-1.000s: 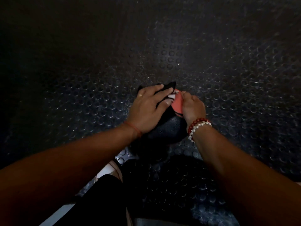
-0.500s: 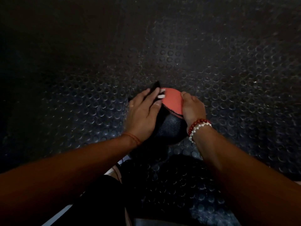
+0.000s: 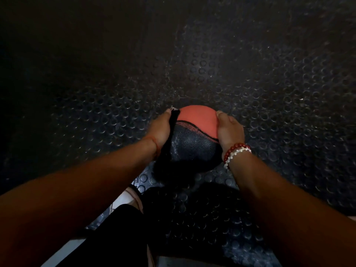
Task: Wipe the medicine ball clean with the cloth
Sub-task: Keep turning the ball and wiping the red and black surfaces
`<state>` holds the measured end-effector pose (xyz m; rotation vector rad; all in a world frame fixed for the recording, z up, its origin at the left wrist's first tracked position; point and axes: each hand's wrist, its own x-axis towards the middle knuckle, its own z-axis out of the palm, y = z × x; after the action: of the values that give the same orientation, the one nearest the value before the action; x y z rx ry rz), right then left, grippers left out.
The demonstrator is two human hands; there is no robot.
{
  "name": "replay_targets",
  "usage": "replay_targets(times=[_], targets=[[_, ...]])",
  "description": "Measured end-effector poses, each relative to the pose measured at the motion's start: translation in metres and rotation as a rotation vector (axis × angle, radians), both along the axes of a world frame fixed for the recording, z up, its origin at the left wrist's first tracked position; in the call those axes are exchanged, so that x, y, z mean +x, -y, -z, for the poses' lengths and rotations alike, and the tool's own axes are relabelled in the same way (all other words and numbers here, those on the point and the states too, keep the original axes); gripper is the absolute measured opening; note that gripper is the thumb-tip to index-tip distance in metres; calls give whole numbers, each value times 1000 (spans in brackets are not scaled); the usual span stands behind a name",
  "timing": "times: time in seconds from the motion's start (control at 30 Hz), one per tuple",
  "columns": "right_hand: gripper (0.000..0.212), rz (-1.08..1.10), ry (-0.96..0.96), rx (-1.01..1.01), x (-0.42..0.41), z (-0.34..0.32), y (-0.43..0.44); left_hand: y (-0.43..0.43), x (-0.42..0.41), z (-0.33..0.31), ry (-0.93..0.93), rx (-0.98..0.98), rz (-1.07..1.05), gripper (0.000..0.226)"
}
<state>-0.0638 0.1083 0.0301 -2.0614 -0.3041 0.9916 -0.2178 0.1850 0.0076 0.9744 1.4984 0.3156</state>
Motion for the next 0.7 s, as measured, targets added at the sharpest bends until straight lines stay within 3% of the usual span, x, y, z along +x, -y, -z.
replay_targets(times=[0.13,0.3,0.37,0.47,0.6,0.7], targets=[[42,-32,20,-16,4,-1,-4,44,-5,-15,-99,373,54,48],[38,-16,24,-8,0,0,-1,48,-4,-29,-215,822,417,49],[39,-2,19,1,0,0,-1,25,-5,-22,-186,889,565,51],[39,-3,15,-7,-1,0,-3,-3,-4,-9,-61,676,575,56],[32,17,-54,-9,-4,-2,-3,-4,2,-10,-16,287,211,48],[34,30,-88,-20,-1,-5,-4,22,-3,-4,47,-25,-159,61]])
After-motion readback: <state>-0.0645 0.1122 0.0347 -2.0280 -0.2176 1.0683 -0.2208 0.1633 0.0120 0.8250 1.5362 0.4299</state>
